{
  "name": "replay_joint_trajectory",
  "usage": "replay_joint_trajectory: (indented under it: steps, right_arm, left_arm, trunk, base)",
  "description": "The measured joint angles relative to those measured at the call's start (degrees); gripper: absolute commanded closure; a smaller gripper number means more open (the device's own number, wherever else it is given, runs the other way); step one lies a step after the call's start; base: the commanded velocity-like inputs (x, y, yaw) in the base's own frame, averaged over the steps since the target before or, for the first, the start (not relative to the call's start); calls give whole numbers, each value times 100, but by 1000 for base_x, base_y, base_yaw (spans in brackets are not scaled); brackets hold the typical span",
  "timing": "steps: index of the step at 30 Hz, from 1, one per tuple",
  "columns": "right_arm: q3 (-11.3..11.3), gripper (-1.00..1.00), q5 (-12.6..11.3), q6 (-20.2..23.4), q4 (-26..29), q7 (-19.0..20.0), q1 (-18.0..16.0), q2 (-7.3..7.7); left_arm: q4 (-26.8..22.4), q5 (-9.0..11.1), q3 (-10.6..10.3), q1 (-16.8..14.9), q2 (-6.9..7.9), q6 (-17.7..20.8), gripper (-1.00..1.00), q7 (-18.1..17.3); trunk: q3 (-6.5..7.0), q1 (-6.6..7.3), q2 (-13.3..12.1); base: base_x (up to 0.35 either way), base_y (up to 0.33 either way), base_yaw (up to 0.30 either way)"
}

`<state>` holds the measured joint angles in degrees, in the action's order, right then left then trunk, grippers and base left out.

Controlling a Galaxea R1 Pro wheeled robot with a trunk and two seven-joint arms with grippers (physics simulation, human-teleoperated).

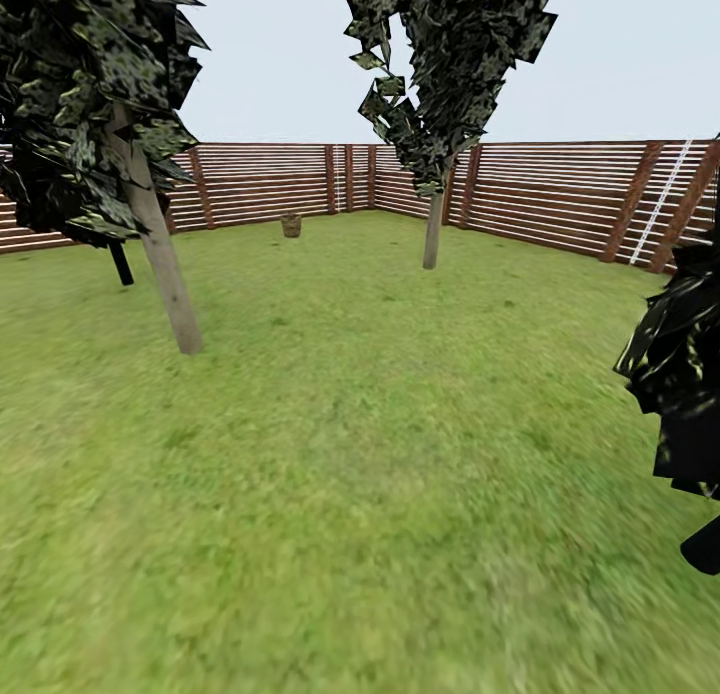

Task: Take the three Easter eggs out of the wicker basket on the lawn in the garden, then place them on the lawn next to a single tree (choose any tree) so that all three eggs are next to the same tree and none are left in the basket.

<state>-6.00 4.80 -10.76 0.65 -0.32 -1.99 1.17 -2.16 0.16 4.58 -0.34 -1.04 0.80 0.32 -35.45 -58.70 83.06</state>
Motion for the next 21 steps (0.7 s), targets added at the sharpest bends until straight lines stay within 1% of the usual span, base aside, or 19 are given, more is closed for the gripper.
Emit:
replay_joint_trajectory:
  steps: [21]
  right_arm:
    - [8,-100,9,0,0,0,0,-17]
  left_arm:
    - [1,0,0,0,0,0,-100,-1]
  trunk:
    - [0,0,0]
  base:
    - [331,0,0]
